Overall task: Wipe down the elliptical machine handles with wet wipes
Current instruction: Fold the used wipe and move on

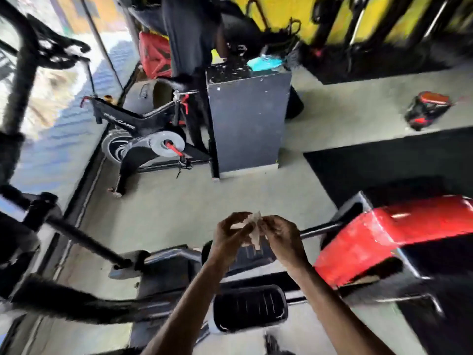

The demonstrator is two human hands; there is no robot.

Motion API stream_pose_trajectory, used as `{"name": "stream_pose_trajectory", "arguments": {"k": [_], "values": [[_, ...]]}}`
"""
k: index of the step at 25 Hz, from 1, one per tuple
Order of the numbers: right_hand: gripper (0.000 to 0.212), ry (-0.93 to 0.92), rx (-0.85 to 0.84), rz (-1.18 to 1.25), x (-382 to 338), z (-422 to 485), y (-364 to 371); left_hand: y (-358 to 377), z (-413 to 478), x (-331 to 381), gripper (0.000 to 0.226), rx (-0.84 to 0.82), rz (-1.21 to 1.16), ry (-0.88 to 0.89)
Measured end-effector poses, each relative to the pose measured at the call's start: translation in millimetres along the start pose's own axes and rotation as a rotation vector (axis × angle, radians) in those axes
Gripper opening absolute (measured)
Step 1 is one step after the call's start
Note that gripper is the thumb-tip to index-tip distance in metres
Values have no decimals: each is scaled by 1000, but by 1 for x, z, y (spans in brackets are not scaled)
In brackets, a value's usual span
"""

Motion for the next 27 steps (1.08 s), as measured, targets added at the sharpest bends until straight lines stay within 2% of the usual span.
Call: {"name": "stream_pose_trajectory", "arguments": {"k": [3,5,9,10,12,18,21,25,27], "values": [[11,31,214,76,20,-43,-104,111,37,7,17,-180,78,-8],[8,52,325,41,32,-72,-169,185,56,12,14,-271,119,5],[10,79,500,93,62,-136,-301,342,87,14,21,-445,198,36],[9,85,558,98,69,-155,-338,385,93,13,28,-495,211,34],[15,98,642,140,88,-192,-410,474,106,7,34,-590,201,-5],[25,109,748,199,112,-281,-582,693,125,-5,16,-794,147,-103],[11,189,852,196,139,-303,-658,773,150,-17,18,-869,192,-136],[21,262,952,164,166,-311,-751,870,198,-32,21,-950,159,-189],[16,307,1006,166,175,-309,-805,917,225,-34,21,-973,132,-230]]}}
Point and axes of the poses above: each hand's wrist, its own z-axis towards the middle knuckle, its own y-axis out of the palm, x = y × z, the point moved 10 cm from there along z, towards the middle knuckle, and after that the axes turned 13 degrees about -x, right-handed, at the moved point
